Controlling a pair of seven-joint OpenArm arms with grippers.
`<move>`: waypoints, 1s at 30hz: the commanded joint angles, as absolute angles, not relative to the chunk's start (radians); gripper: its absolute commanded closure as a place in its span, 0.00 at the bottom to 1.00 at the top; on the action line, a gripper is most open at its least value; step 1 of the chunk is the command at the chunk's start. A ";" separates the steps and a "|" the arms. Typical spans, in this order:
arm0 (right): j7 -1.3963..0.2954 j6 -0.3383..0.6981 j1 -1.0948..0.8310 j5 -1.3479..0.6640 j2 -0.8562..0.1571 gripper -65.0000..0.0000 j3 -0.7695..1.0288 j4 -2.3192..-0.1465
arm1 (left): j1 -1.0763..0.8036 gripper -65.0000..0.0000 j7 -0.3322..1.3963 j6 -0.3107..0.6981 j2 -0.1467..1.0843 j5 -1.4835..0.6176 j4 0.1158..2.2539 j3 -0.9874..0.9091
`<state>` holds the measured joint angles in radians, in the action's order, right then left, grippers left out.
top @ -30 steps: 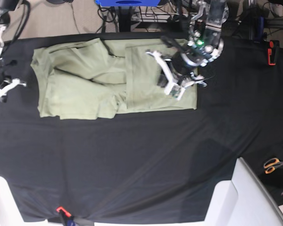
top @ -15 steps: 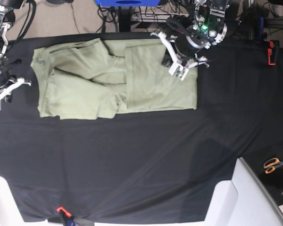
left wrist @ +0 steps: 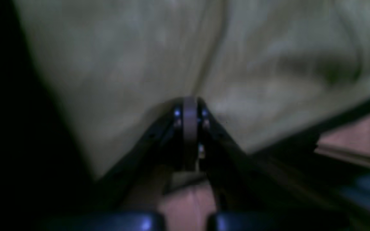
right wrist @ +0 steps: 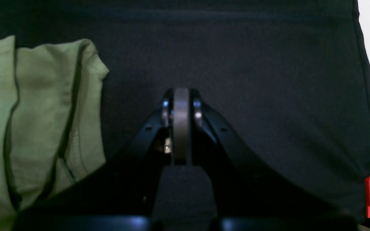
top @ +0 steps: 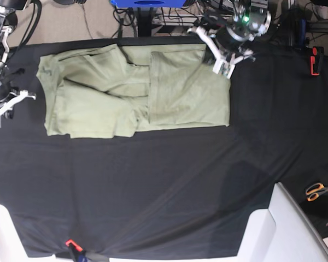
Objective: Fold the T-shirt properly
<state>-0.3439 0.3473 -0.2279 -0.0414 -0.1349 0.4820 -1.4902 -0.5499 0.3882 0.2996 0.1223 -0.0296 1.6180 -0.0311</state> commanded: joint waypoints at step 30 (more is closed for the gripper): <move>-0.657 0.542 -0.246 -0.384 -0.137 0.54 0.512 -1.632 | -0.552 1.00 0.357 0.334 0.150 -0.133 1.629 -0.524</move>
